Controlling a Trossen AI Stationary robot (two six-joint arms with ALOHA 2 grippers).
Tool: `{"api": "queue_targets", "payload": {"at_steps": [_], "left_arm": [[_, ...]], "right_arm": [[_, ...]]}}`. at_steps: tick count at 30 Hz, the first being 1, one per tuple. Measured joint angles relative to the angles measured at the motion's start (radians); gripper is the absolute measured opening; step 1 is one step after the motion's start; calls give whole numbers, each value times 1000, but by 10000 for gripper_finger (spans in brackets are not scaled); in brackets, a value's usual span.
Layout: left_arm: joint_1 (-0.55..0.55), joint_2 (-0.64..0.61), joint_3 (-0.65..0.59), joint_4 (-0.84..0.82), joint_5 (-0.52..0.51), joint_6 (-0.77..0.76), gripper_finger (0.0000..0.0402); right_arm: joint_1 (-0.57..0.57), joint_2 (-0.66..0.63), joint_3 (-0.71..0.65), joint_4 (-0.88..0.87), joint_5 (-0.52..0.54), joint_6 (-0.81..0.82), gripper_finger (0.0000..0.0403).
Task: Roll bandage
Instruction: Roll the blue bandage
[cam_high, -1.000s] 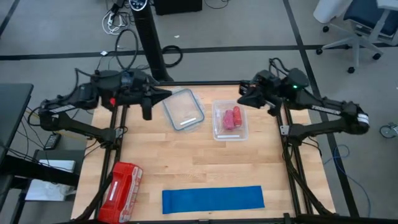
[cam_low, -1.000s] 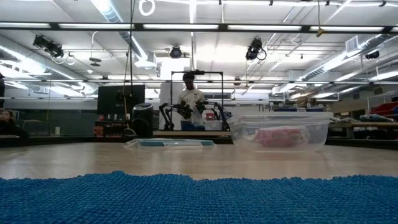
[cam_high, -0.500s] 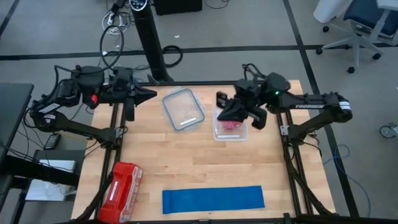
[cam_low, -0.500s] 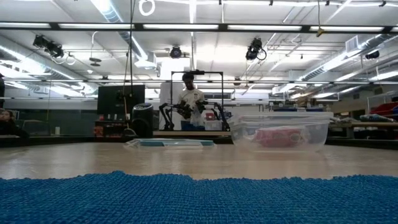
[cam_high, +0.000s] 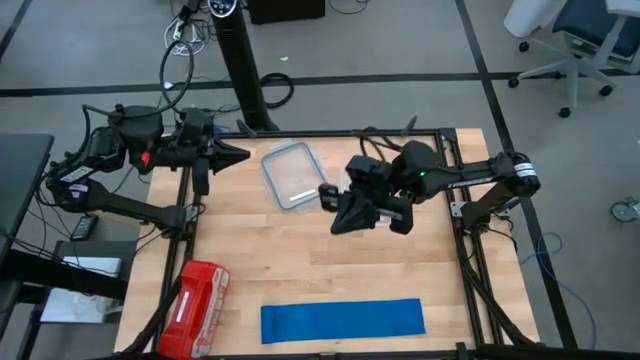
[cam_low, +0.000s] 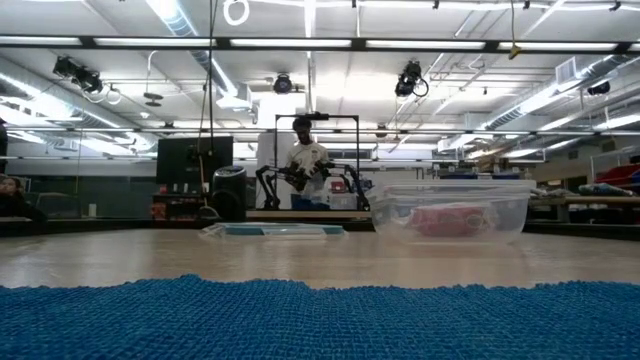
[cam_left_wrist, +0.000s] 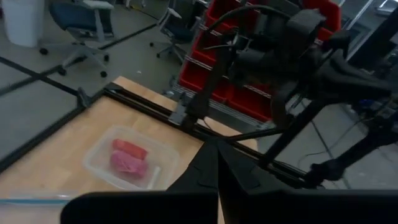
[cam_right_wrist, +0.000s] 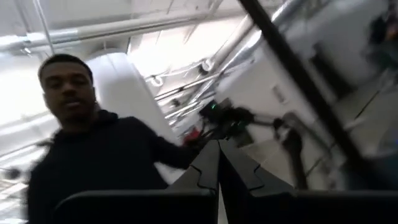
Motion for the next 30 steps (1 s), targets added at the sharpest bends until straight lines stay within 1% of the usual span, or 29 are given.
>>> {"api": "queue_targets", "payload": {"at_steps": [2,4,6,10,13,16,18,20,23,25,27,30], "left_arm": [[0,0,0,0,24,-2,1],[-4,0,0,-1,35,-2,1],[-8,0,0,-3,35,2,1],[-8,0,0,-14,35,29,1],[-8,0,0,-62,47,31,1],[-8,8,0,-153,74,31,1],[-7,14,-1,-220,109,34,1],[-8,28,-1,-256,154,56,1],[-20,51,-1,-310,234,107,1],[-43,68,-1,-344,283,154,1],[-83,93,-2,-377,310,191,1],[-152,116,-2,-375,315,240,1]], "right_arm": [[1,4,0,-61,-89,75,7],[10,1,0,-190,-164,94,3],[30,-5,0,-332,-227,71,3],[73,-8,0,-562,-361,46,2],[109,-1,0,-817,-396,-36,2],[144,6,-1,-1104,-357,-167,1],[165,14,-1,-1277,-310,-242,1],[188,23,-2,-1408,-250,-281,1],[227,35,-2,-1514,-166,-298,1],[253,48,-2,-1521,-112,-276,1],[279,54,-2,-1519,-62,-226,1],[309,68,-1,-1492,29,-124,1]]}}
